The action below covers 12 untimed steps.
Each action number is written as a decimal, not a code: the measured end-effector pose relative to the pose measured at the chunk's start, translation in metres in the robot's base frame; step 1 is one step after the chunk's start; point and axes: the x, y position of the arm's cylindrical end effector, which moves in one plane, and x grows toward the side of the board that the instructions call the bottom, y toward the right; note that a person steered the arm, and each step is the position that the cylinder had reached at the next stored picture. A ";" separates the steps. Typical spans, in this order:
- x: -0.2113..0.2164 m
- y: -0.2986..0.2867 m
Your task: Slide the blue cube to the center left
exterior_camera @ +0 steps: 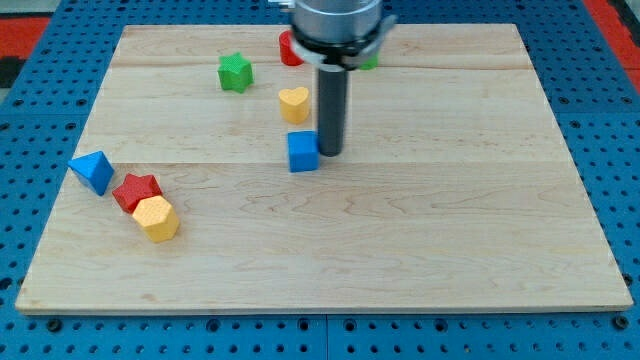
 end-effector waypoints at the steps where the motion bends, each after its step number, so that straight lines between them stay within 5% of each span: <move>1: 0.000 -0.011; 6: 0.000 -0.006; 9: 0.031 -0.074; 12: 0.008 -0.094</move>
